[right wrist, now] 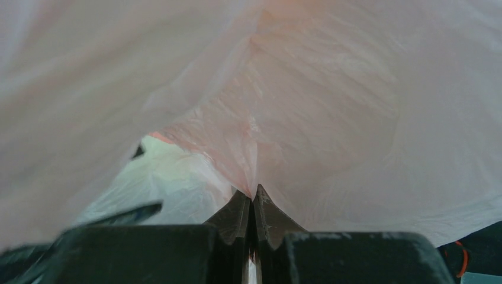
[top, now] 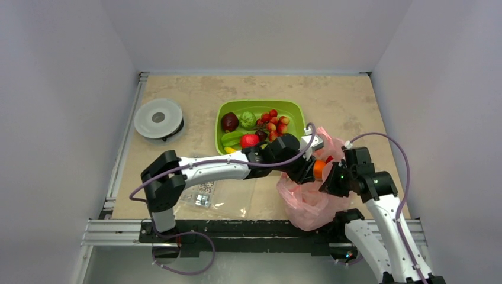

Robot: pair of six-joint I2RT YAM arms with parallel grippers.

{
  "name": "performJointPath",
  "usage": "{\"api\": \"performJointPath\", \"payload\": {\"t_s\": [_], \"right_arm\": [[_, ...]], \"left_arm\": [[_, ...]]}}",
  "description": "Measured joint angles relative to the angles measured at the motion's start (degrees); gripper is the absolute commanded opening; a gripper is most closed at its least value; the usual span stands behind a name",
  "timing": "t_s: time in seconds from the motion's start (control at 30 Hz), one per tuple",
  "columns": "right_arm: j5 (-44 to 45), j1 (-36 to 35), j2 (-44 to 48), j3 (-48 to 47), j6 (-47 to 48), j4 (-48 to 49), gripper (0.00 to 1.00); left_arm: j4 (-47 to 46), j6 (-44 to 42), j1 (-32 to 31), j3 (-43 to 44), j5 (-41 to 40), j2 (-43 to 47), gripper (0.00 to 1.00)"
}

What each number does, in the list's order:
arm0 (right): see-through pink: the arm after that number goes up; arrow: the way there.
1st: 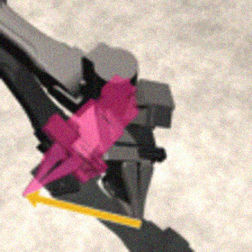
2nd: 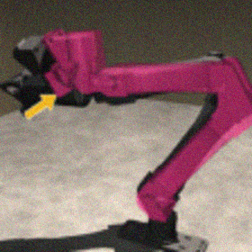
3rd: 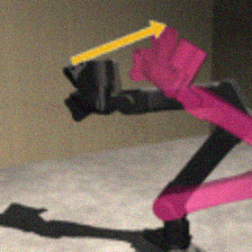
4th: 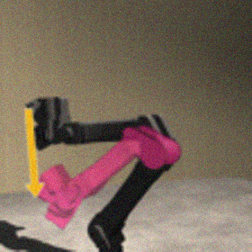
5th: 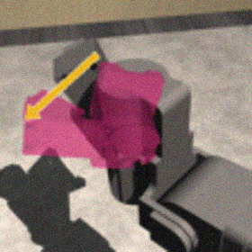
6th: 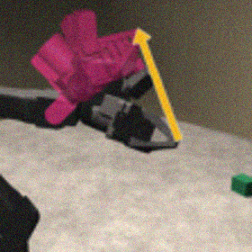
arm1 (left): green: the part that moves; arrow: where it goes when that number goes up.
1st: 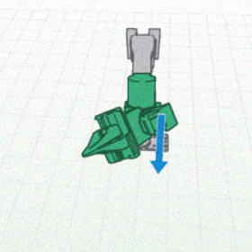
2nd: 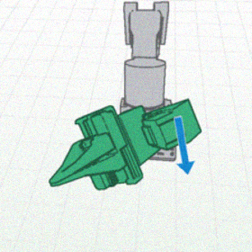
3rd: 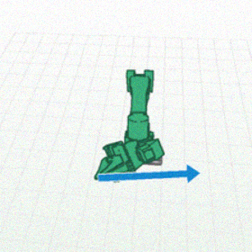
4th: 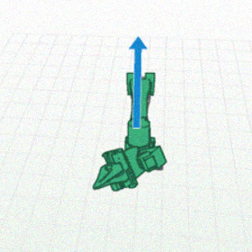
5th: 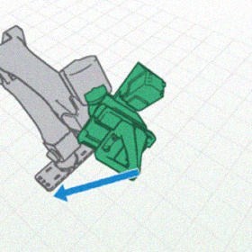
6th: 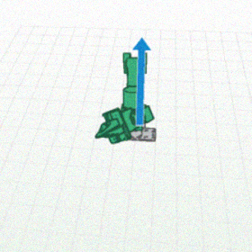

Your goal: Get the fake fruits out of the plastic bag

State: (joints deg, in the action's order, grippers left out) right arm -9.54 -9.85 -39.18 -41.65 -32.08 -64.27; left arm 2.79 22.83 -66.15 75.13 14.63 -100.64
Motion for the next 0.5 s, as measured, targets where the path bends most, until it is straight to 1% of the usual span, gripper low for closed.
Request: {"api": "performJointPath", "payload": {"t_s": [0.07, 0.17, 0.33, 0.43, 0.5], "right_arm": [[0.00, 0.00, 0.59, 0.00, -0.17, 0.00, 0.00], [0.02, 0.00, 0.96, 0.00, -0.37, 0.02, 0.00], [0.04, 0.00, 1.84, 0.00, -0.59, 0.00, 0.00], [0.22, 0.00, 2.86, -0.02, -0.96, 0.00, 0.00], [0.52, 0.00, 3.17, -0.09, -1.09, 0.02, 0.00]], "left_arm": [[1.18, -0.26, -0.04, 2.03, -1.92, -2.80, 0.34], [2.45, -1.14, -0.04, 4.74, -4.76, -5.99, 0.47], [2.89, -1.38, -0.04, 8.28, -9.05, -9.92, 0.56], [2.89, -1.31, -0.04, 10.10, -11.69, -12.04, 0.68], [2.67, -1.03, -0.09, 10.84, -13.60, -13.40, 0.73]]}}
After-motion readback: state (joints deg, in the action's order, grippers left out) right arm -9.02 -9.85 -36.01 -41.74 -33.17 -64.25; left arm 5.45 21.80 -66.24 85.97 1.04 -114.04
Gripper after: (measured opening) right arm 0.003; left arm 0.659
